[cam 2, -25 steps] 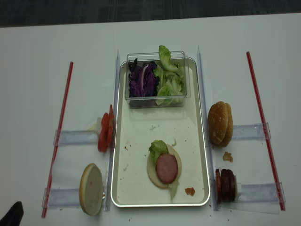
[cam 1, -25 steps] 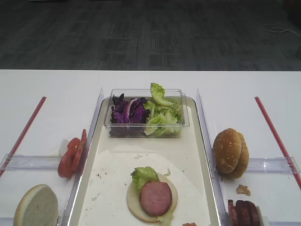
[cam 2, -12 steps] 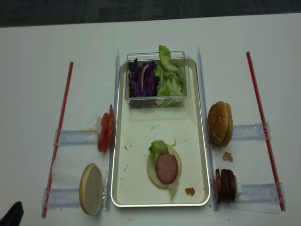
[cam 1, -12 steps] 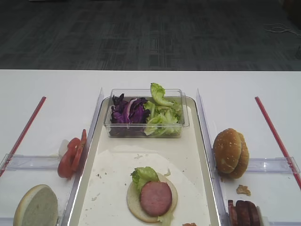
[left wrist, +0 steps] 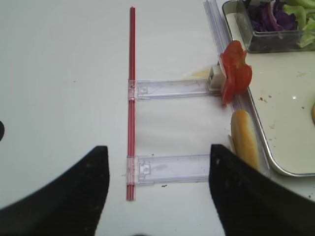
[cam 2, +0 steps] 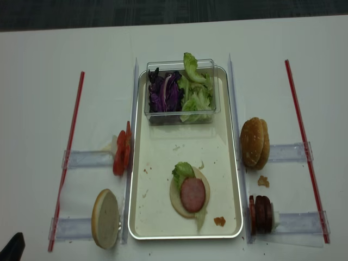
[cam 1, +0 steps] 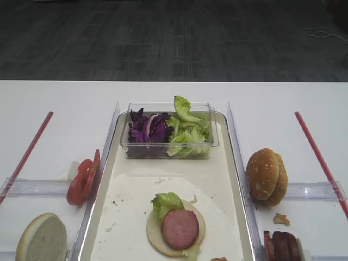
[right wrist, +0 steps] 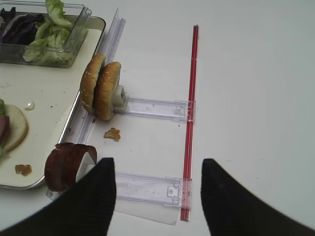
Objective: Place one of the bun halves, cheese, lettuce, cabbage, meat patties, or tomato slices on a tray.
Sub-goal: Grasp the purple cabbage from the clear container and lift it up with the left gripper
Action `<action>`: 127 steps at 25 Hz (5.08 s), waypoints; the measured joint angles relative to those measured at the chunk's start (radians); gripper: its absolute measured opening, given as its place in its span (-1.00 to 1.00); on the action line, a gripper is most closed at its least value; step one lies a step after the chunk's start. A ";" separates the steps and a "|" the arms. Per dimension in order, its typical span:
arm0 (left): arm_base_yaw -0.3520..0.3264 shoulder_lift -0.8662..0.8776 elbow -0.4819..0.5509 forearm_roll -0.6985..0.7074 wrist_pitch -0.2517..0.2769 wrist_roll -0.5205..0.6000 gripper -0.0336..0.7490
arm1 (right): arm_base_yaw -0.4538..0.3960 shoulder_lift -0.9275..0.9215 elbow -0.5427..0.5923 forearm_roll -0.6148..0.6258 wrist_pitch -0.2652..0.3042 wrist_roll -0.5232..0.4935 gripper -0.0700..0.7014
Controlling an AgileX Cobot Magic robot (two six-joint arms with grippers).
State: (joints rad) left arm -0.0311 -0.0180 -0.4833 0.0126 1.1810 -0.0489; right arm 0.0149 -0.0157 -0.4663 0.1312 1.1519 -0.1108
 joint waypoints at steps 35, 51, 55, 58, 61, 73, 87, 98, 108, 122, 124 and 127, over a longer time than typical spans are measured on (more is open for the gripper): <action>-0.009 0.218 -0.002 -0.006 -0.002 -0.012 0.16 | 0.000 0.000 0.000 0.000 0.000 0.000 0.25; -0.021 0.482 -0.026 -0.006 -0.052 -0.028 0.12 | 0.000 0.000 0.000 0.000 0.000 0.000 0.25; -0.027 0.546 -0.078 -0.006 -0.058 -0.028 0.12 | 0.000 0.000 0.000 0.000 0.000 0.000 0.25; -0.027 0.608 -0.114 -0.013 -0.063 -0.024 0.12 | 0.000 0.000 0.000 0.000 0.000 0.000 0.25; -0.027 0.667 -0.153 -0.013 -0.063 -0.021 0.12 | 0.000 0.000 0.000 0.000 0.000 0.000 0.25; -0.028 0.926 -0.302 -0.013 -0.069 0.023 0.12 | 0.000 0.000 0.000 0.000 0.000 0.000 0.25; -0.028 1.205 -0.481 -0.054 -0.079 0.049 0.12 | 0.000 0.000 0.000 0.000 0.000 0.000 0.25; -0.029 1.411 -0.673 -0.079 -0.057 0.049 0.12 | 0.000 0.000 0.000 0.000 0.000 0.000 0.25; -0.029 1.581 -0.859 -0.080 -0.009 0.056 0.11 | 0.000 0.000 0.000 0.000 0.000 0.000 0.25; -0.029 1.755 -1.079 -0.080 0.050 0.056 0.11 | 0.000 0.000 0.000 0.000 0.000 0.000 0.25; -0.029 1.781 -1.104 -0.080 0.051 0.056 0.11 | 0.000 0.000 0.000 0.000 0.000 0.000 0.25; -0.029 1.828 -1.142 -0.080 0.053 0.065 0.11 | 0.000 0.000 0.000 0.000 0.000 0.000 0.25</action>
State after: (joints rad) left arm -0.0604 1.8099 -1.6252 -0.0679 1.2335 0.0159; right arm 0.0149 -0.0157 -0.4663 0.1312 1.1519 -0.1108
